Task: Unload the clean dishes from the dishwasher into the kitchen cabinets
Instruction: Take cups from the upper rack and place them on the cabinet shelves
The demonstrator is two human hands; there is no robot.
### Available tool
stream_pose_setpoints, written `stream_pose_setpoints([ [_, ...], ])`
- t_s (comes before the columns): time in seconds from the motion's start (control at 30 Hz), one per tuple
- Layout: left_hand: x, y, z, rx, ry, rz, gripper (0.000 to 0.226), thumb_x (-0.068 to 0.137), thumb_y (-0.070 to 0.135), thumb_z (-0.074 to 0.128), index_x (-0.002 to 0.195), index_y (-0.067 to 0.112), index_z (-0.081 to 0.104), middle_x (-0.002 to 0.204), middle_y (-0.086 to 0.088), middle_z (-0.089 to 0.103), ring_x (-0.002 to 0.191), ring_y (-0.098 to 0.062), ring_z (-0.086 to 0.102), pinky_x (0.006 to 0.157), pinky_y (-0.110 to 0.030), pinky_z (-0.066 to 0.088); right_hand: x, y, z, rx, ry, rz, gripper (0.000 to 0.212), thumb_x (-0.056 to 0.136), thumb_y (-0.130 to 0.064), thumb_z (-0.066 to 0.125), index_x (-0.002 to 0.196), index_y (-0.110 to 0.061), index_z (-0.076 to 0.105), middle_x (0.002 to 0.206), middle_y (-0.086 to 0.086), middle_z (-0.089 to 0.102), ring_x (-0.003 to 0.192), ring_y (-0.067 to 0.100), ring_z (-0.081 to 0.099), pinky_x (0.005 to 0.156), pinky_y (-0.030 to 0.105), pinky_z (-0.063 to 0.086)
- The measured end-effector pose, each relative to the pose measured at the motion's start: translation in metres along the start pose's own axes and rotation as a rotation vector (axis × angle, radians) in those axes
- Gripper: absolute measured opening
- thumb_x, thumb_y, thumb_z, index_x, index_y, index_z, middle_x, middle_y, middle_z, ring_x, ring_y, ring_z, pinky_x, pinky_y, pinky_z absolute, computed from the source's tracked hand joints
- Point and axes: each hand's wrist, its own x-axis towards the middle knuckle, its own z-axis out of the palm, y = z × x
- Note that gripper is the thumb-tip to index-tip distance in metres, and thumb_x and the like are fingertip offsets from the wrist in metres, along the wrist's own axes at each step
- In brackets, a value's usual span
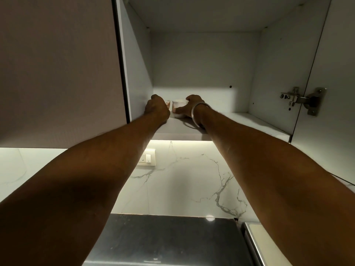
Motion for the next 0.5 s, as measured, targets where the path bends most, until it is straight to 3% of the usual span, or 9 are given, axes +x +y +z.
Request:
stream_pose_setpoints([
  [0.1, -0.005, 0.000, -0.005, 0.000, -0.014, -0.013, 0.081, 0.078, 0.020, 0.089, 0.140, 0.002, 0.042, 0.140, -0.017, 0.056, 0.128, -0.033, 0.057, 0.102, -0.035, 0.048, -0.005, 0.000, -0.006, -0.011, -0.039, 0.010, 0.089, 0.073, -0.038, 0.088, 0.145, -0.012, 0.043, 0.136, 0.009, 0.054, 0.104, 0.025, 0.056, 0.078, 0.029, 0.040],
  [0.23, -0.019, -0.001, -0.013, 0.001, -0.008, 0.003, 0.081, 0.074, 0.023, 0.091, 0.138, 0.004, 0.044, 0.135, -0.016, 0.059, 0.121, -0.032, 0.061, 0.092, -0.032, 0.050, -0.017, -0.002, -0.014, -0.053, -0.056, 0.018, 0.069, 0.070, -0.035, 0.090, 0.123, -0.012, 0.053, 0.111, 0.008, 0.061, 0.076, 0.017, 0.056, 0.058, 0.028, 0.039],
  [0.33, -0.028, -0.002, -0.021, -0.039, -0.015, 0.009, 0.077, 0.078, 0.026, 0.089, 0.137, 0.004, 0.045, 0.135, -0.016, 0.058, 0.120, -0.033, 0.060, 0.083, -0.031, 0.046, -0.024, -0.004, -0.018, -0.053, -0.054, 0.026, 0.072, 0.068, -0.035, 0.091, 0.124, -0.010, 0.053, 0.111, 0.009, 0.062, 0.090, 0.025, 0.059, 0.078, 0.034, 0.045],
  [0.5, -0.060, -0.003, -0.038, -0.029, 0.004, 0.095, 0.063, 0.088, 0.034, 0.080, 0.132, 0.003, 0.047, 0.132, -0.019, 0.059, 0.119, -0.037, 0.059, 0.077, -0.032, 0.040, -0.052, -0.006, -0.021, -0.043, -0.018, 0.006, 0.078, 0.068, -0.038, 0.091, 0.130, -0.010, 0.053, 0.120, 0.009, 0.062, 0.103, 0.029, 0.059, 0.086, 0.037, 0.048],
])
